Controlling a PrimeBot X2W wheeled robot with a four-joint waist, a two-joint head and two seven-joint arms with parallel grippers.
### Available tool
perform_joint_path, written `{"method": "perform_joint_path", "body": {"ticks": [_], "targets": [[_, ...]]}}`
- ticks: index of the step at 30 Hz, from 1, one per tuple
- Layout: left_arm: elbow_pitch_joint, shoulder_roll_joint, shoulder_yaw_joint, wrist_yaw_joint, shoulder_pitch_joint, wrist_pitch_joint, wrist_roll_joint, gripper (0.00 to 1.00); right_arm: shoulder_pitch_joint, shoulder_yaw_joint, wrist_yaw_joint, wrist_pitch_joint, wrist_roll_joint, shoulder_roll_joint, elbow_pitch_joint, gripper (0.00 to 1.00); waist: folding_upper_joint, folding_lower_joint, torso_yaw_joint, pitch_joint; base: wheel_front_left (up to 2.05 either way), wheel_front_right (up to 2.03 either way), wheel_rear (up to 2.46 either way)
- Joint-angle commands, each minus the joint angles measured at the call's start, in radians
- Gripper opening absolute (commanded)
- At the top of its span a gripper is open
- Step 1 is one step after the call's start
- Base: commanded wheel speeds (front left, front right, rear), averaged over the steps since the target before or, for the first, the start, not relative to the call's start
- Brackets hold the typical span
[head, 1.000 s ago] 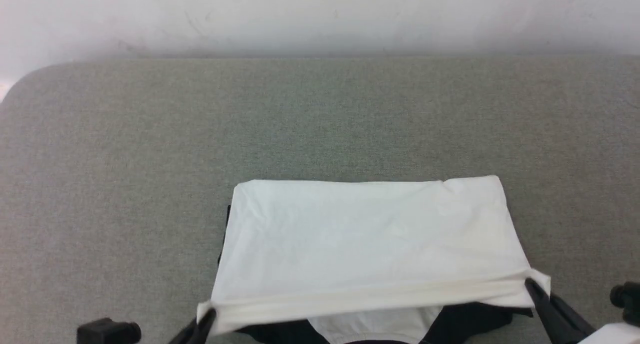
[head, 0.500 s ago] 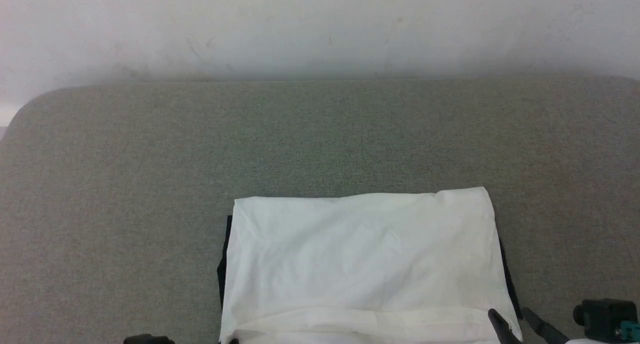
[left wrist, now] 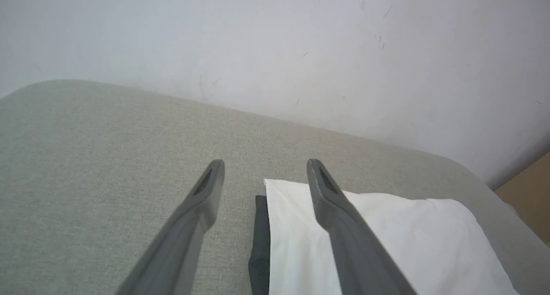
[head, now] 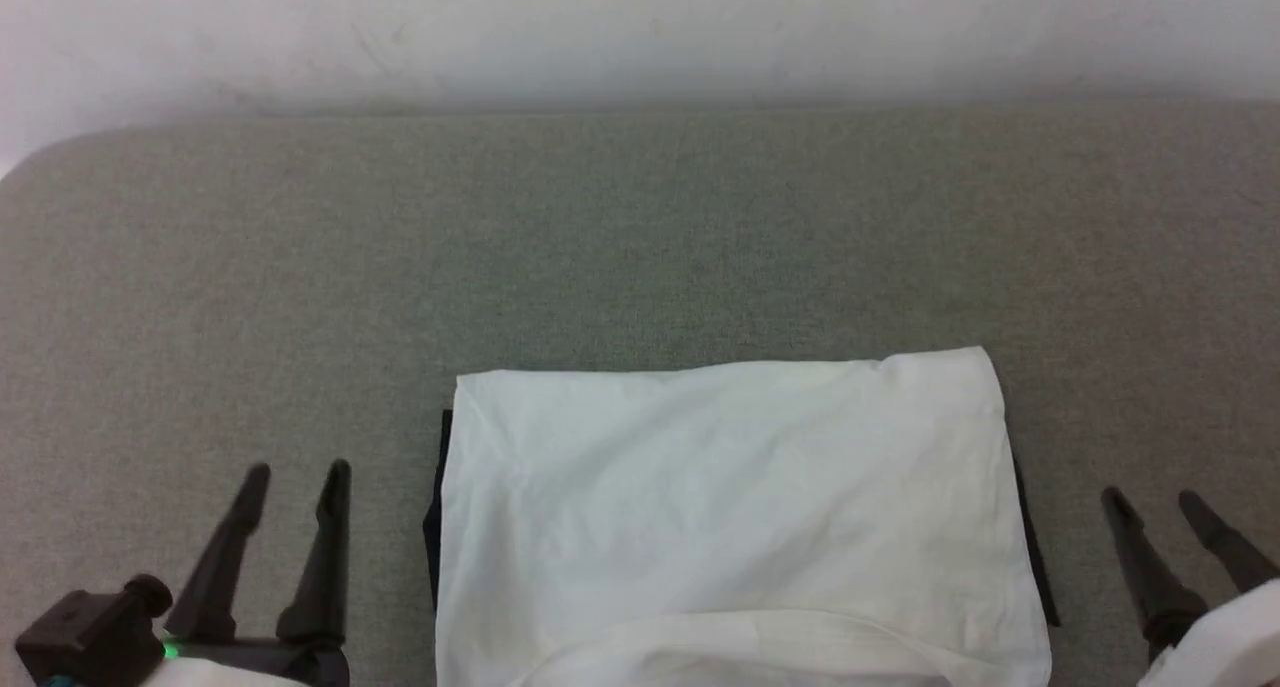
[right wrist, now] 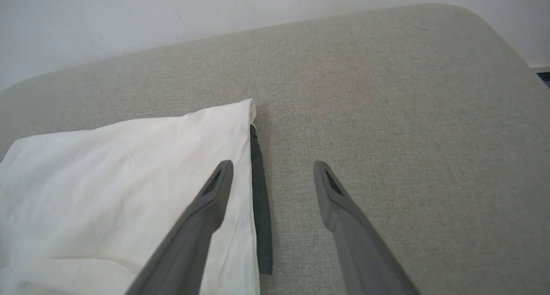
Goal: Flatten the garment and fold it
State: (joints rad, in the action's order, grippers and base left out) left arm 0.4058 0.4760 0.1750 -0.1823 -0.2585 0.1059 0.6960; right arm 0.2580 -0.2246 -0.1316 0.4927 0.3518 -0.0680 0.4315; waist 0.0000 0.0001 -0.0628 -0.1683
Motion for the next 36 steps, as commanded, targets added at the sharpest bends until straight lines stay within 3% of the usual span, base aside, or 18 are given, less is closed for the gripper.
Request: {"method": "perform_joint_path", "body": {"ticks": [1,8,19,20,21,24,30,36], "targets": [[0.008,-0.005,-0.004,-0.014,0.020,0.020,-0.029,1.00,-0.027,-0.004,0.001,0.005,-0.006,0.005,-0.011,1.00,0.0000,-0.0001,-0.010,-0.040,0.00,0.00,0.00],[0.001,-0.023,0.031,-0.047,0.077,0.080,-0.142,1.00,-0.121,0.037,0.001,0.060,-0.051,-0.007,-0.116,1.00,0.0000,-0.0001,-0.045,-0.120,0.00,0.00,0.00],[-0.051,-0.009,0.072,-0.046,0.135,0.070,-0.202,1.00,-0.179,0.097,0.001,0.121,-0.039,-0.021,-0.305,1.00,0.0000,-0.0001,-0.094,-0.145,0.00,0.00,0.00],[-0.053,-0.008,0.074,-0.045,0.138,0.070,-0.204,1.00,-0.181,0.102,0.001,0.132,-0.027,-0.019,-0.314,0.78,0.0000,-0.0001,-0.096,-0.145,0.00,0.00,0.00],[-0.056,-0.006,0.077,-0.044,0.142,0.071,-0.208,1.00,-0.183,0.100,0.001,0.137,-0.016,-0.014,-0.322,0.44,0.0000,-0.0001,-0.097,-0.144,0.00,0.00,0.00],[-0.069,-0.003,0.084,-0.041,0.149,0.072,-0.216,1.00,-0.195,0.093,0.001,0.137,-0.012,-0.005,-0.336,0.00,0.0000,-0.0001,-0.094,-0.132,0.00,0.00,0.00],[-0.084,-0.003,0.081,-0.042,0.132,0.074,-0.201,1.00,-0.248,0.000,0.001,0.078,-0.038,0.000,-0.355,0.00,0.0000,-0.0001,-0.066,-0.084,0.00,0.00,0.00],[-0.083,0.004,0.078,-0.047,0.102,0.070,-0.193,1.00,-0.275,-0.168,0.001,0.048,-0.082,-0.045,-0.354,0.00,0.0000,-0.0001,-0.044,-0.051,0.00,0.00,0.00]]}}
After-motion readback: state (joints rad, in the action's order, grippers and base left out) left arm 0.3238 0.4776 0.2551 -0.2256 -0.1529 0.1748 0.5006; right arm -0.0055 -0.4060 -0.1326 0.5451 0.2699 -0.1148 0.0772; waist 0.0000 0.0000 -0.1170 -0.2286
